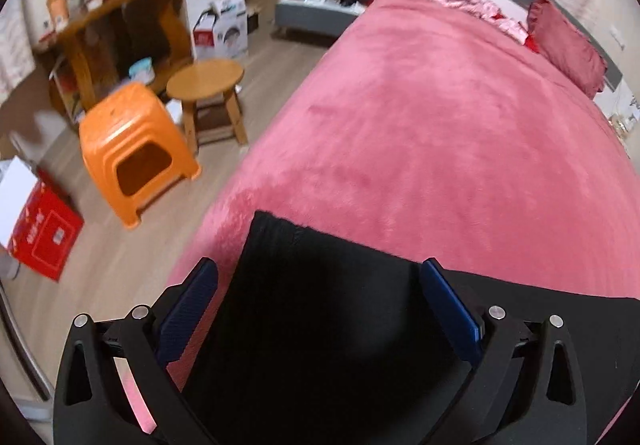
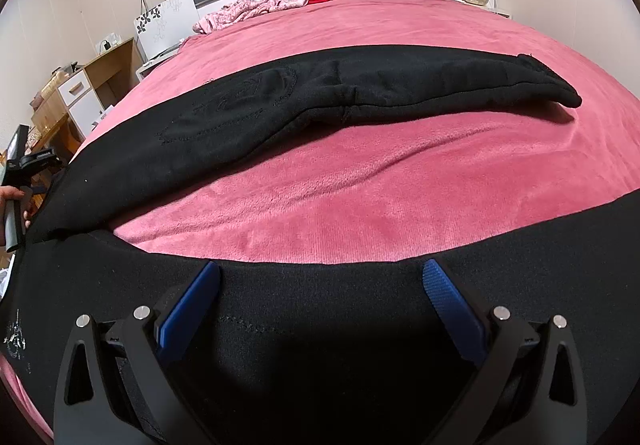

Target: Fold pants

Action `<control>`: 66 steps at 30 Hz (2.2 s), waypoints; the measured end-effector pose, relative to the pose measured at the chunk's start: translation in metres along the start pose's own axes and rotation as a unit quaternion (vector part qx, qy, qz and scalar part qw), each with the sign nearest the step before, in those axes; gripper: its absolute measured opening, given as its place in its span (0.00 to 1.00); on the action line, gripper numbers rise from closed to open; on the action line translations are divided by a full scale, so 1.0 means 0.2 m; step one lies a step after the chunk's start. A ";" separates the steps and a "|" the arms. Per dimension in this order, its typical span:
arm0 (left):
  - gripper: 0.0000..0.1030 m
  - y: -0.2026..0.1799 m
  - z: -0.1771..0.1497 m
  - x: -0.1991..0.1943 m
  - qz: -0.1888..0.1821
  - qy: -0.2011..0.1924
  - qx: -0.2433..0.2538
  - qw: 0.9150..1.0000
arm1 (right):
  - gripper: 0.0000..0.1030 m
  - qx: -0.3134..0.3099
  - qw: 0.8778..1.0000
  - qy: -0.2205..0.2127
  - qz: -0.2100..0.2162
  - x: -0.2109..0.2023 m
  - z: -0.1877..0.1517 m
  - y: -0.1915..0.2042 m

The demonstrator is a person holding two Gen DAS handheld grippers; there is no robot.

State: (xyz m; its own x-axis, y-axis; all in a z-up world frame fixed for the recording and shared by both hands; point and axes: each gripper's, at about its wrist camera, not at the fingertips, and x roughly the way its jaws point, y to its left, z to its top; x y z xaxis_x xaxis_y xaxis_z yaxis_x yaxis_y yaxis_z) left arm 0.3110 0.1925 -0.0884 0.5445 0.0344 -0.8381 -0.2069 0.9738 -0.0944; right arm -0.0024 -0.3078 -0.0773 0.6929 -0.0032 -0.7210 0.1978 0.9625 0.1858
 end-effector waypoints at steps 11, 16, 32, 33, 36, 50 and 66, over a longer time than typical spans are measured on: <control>0.89 -0.03 -0.03 0.07 -0.008 -0.009 0.022 1.000 | 0.98 0.000 1.000 0.000 0.000 0.00 0.00 0.00; 0.35 -0.21 -0.08 0.00 0.014 -0.046 0.121 0.992 | 0.98 0.000 1.000 0.000 0.000 0.00 0.00 0.00; 0.13 -0.07 -0.15 -0.48 -0.131 -0.123 0.051 0.982 | 0.98 0.003 1.000 -0.002 0.004 0.00 0.00 0.00; 0.13 -0.06 -0.18 -0.52 -0.145 -0.125 0.043 0.981 | 0.98 0.002 1.000 -0.002 0.004 0.00 0.00 0.00; 0.13 -0.01 -0.25 -0.61 -0.180 -0.128 0.017 0.975 | 0.98 0.001 1.000 -0.001 0.002 0.00 0.00 0.00; 0.13 0.09 -0.84 -0.77 -0.226 -0.098 -0.026 0.969 | 0.98 -0.018 0.999 0.017 -0.026 0.01 0.01 0.03; 0.13 0.18 -1.02 -0.61 -0.274 -0.070 -0.067 0.957 | 0.98 0.092 0.982 0.147 0.073 0.22 0.89 0.39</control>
State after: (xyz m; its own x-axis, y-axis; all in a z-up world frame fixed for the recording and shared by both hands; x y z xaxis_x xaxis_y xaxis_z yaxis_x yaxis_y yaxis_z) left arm 0.0714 0.1766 -0.0995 0.7032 -0.4344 -0.5629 0.0443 0.8169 -0.5751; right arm 0.1665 -0.2806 0.0236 0.4985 0.2353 -0.8343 0.2529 0.8811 0.3996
